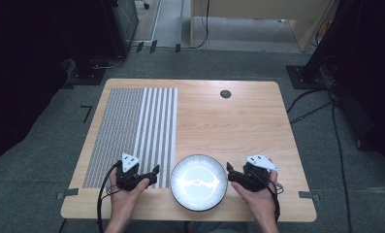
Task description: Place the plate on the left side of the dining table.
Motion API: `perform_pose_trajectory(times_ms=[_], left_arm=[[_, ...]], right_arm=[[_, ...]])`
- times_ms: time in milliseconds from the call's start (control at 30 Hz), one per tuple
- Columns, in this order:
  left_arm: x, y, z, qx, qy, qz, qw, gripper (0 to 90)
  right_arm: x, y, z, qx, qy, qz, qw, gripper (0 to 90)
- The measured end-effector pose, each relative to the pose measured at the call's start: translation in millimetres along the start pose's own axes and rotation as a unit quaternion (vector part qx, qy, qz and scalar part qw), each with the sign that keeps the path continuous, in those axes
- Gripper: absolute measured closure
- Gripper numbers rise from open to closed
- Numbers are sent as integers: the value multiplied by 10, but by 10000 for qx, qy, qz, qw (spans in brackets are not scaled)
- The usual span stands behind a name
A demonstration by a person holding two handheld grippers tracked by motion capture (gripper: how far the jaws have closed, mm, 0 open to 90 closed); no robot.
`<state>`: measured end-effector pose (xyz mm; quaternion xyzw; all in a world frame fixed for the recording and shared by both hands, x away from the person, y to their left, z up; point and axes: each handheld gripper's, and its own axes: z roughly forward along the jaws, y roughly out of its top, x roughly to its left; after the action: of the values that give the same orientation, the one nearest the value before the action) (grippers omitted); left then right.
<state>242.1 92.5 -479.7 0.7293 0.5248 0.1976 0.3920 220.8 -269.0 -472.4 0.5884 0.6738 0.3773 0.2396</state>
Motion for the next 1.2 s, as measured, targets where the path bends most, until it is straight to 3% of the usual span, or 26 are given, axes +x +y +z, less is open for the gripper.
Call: perform_pose_trajectory(times_ms=[200, 233, 333, 400, 500, 567, 600, 633, 700, 767, 867, 967, 1100, 1200], left_arm=[[-100, 0, 2, 28, -226, -65, 9997, 208], [-147, 2, -9, 4, -313, -37, 9995, 263], [-209, 4, -22, 4, -494, 8, 9988, 341], [-302, 0, -35, 32, -631, 122, 9979, 384], [-387, -14, -11, 202, -750, 124, 9969, 424], [-412, -24, 2, 251, -793, 133, 9964, 469], [-465, -51, 27, 352, -845, 201, 9956, 498], [-480, -59, 35, 377, -870, 219, 9953, 524], [-509, -76, 53, 458, -976, 256, 9938, 570], [-527, -85, 64, 499, -1005, 296, 9932, 608], [-555, -98, 74, 544, -1059, 372, 9922, 674], [-579, -109, 78, 544, -994, 444, 9926, 717], [-596, -107, 62, 494, -917, 544, 9931, 739], [-614, -110, 54, 469, -855, 610, 9934, 743]], right_arm=[[94, -18, 10, 24, 111, -66, 9999, 277], [121, -32, 14, 37, 180, -31, 9998, 374], [138, -43, 19, 70, 287, -2, 9996, 435], [173, -55, 39, 195, 619, -10, 9979, 544], [204, -73, 60, 237, 742, -23, 9970, 596], [205, -92, 68, 248, 723, 133, 9970, 655], [195, -103, 61, 209, 766, 323, 9963, 709], [184, -107, 58, 234, 884, 522, 9944, 726], [174, -109, 56, 297, 942, 646, 9930, 746], [186, -113, 63, 424, 798, 543, 9944, 767], [224, -121, 83, 603, 881, 473, 9932, 799], [246, -130, 82, 572, 780, 325, 9948, 821], [202, -139, 82, 567, 886, 535, 9930, 832], [215, -136, 76, 587, 832, 582, 9931, 835]])
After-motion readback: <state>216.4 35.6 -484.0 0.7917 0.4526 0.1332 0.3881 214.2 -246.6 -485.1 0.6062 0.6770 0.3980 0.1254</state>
